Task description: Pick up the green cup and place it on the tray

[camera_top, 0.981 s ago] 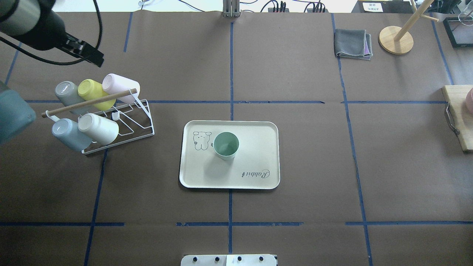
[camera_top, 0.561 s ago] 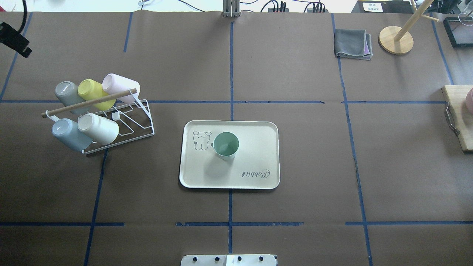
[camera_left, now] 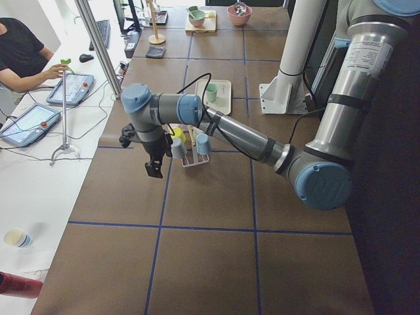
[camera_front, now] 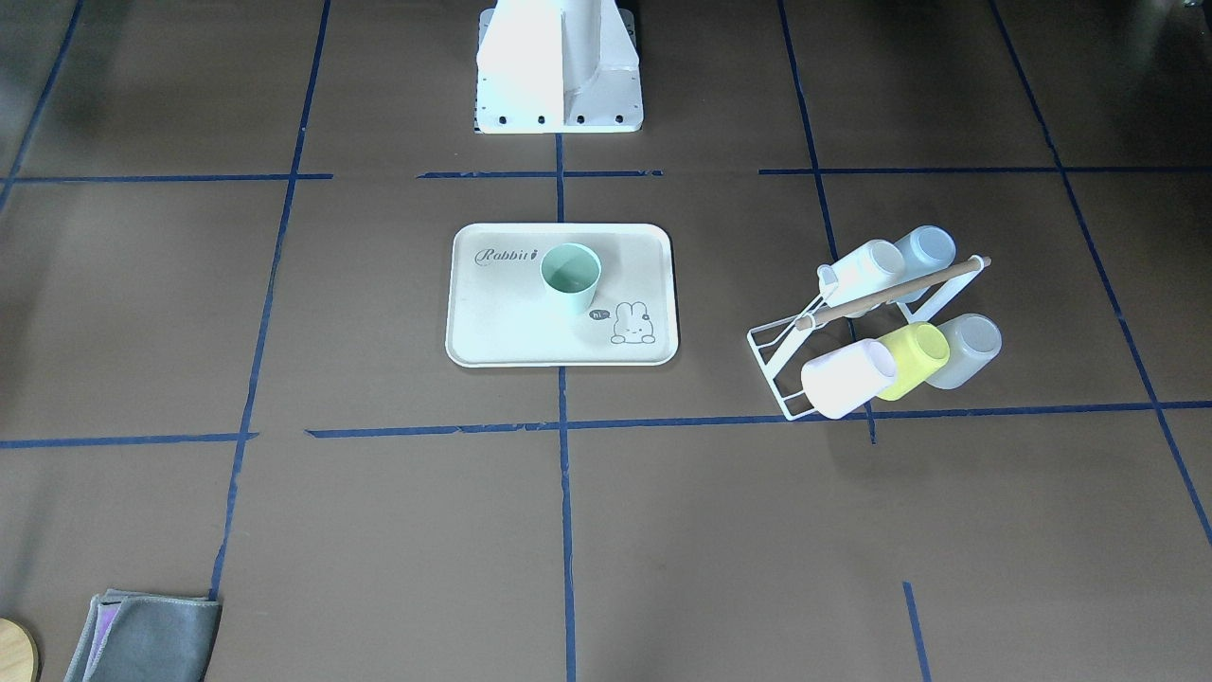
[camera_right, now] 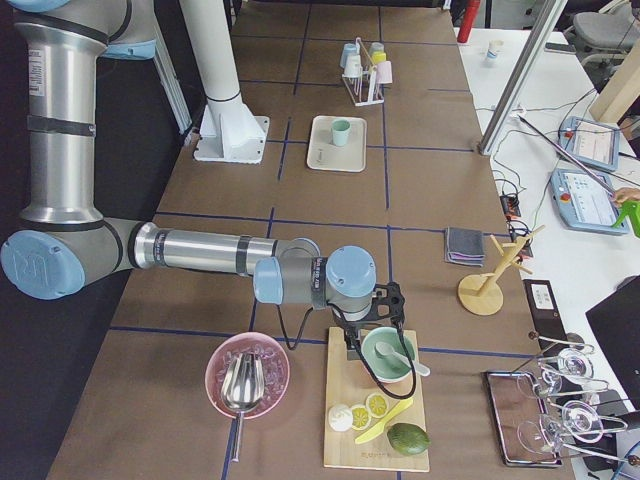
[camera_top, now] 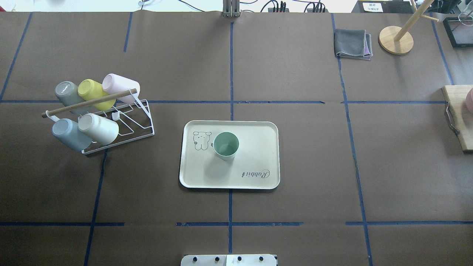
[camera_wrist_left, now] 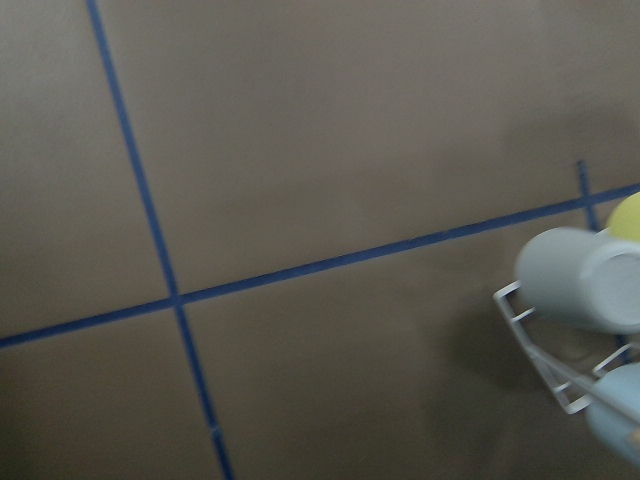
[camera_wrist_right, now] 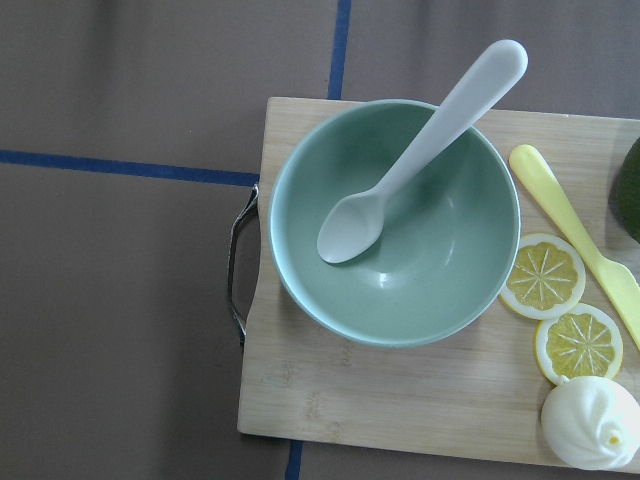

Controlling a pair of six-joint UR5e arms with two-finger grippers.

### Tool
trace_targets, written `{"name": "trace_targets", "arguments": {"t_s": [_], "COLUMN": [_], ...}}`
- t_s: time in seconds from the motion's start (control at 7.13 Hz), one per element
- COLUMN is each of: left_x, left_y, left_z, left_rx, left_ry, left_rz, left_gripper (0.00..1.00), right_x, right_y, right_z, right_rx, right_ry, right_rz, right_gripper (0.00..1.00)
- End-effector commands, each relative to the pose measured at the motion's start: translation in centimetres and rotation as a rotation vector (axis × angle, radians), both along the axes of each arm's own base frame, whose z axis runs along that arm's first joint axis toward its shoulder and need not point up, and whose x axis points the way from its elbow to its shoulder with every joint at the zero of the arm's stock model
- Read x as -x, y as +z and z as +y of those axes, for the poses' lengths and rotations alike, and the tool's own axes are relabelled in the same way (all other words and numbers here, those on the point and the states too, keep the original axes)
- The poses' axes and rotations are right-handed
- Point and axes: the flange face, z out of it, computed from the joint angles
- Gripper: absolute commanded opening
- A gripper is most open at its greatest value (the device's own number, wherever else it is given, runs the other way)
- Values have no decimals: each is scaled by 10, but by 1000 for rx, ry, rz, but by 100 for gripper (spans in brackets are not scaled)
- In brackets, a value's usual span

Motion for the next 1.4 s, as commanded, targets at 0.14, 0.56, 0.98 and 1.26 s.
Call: {"name": "trace_targets", "arguments": {"t_s": [0.14,0.56,0.98,1.26], "left_x": [22,23,40,39], "left_y": [131,127,115,118], "left_z": [37,37,36,38], "left_rx": [-6,6,-27,-21], "left_ry": [-50,-70,-84,-85], "left_rz": [92,77,5,8], "left_gripper": [100,100,100,100], "right_x": [1,0,0,0], "right_y": [-9,-8,13,12], "right_z": [-9,-10,-6,-9], "right_rx": [88,108,136,133], "right_ry": [97,118,110,111], "right_rz": [-16,-15,-12,-12], "right_gripper": [100,100,100,100]}}
